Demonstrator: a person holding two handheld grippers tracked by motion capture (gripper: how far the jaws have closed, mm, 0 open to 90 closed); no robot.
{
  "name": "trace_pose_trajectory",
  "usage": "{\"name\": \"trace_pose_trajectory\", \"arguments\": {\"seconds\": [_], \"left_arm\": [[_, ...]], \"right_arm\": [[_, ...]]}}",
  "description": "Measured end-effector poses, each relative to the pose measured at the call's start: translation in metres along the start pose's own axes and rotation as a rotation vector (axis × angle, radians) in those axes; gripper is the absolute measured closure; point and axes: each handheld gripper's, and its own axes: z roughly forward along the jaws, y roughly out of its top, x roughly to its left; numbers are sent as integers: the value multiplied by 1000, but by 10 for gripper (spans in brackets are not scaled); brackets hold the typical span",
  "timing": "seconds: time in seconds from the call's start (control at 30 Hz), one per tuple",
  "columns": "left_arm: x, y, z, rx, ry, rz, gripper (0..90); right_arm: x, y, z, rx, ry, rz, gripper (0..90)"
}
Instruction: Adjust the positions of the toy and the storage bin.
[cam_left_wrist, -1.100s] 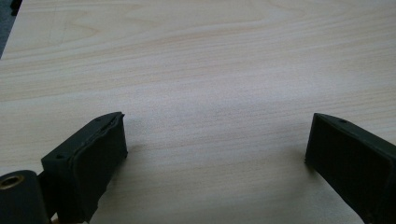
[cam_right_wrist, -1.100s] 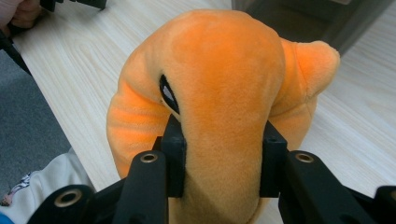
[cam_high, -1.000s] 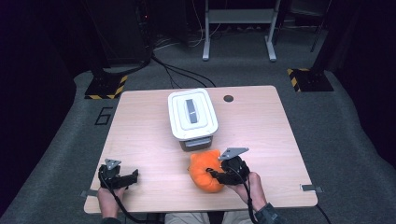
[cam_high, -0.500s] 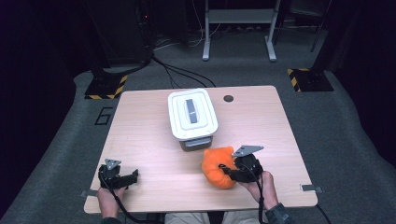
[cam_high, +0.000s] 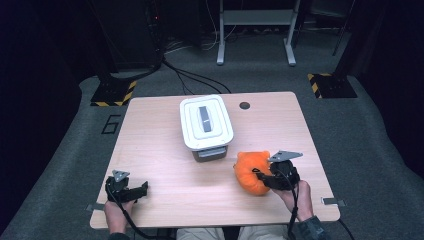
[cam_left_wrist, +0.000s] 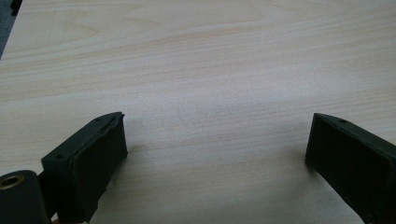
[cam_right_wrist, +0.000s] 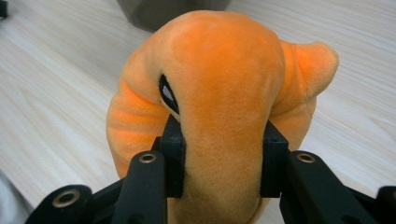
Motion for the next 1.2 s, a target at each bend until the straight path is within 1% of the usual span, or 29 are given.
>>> {"name": "trace_pose_trajectory", "arguments": {"seconds": [0.07, 0.1, 0.13, 0.17, 0.23, 0.27, 0.37, 0.4, 0.47, 0.5, 0.57, 0.63, 0.9, 0.97, 1.03, 1.2], "left_arm": [[0, 0, 0, 0, 0, -1, 48], [0, 0, 0, 0, 0, -1, 48], [0, 0, 0, 0, 0, -1, 48], [0, 0, 0, 0, 1, -1, 48], [0, 0, 0, 0, 1, -1, 48], [0, 0, 0, 0, 1, -1, 48], [0, 0, 0, 0, 1, -1, 48], [0, 0, 0, 0, 1, -1, 48], [0, 0, 0, -1, 1, -1, 48], [0, 0, 0, -1, 1, -2, 48], [0, 0, 0, -1, 1, -2, 48], [0, 0, 0, -1, 1, -2, 48], [0, 0, 0, -1, 1, -2, 48], [0, 0, 0, -1, 1, -3, 48], [0, 0, 0, -1, 1, -3, 48], [0, 0, 0, -1, 1, -3, 48]], "right_arm": [[-5, -2, -2, 0, -20, 10, 630], [-8, -3, -2, 0, -42, 10, 629], [-8, -3, -2, 0, -42, 10, 629], [-11, -3, -3, 5, -57, 13, 630], [-23, -5, -5, 5, -96, 16, 629], [-25, -6, -6, 9, -104, 34, 629], [-37, -7, -9, 1, -128, 50, 629], [-39, -7, -10, 2, -136, 61, 628], [-46, -7, -11, 2, -159, 71, 628], [-50, -6, -12, 1, -169, 69, 628], [-56, -5, -13, 1, -186, 82, 627], [-61, -4, -13, -2, -205, 86, 627], [-80, 0, -10, 1, -235, 124, 624], [-85, 1, -8, 3, -242, 123, 624], [-88, 2, -7, 12, -249, 132, 624], [-98, 3, -2, 16, -259, 146, 622]]}}
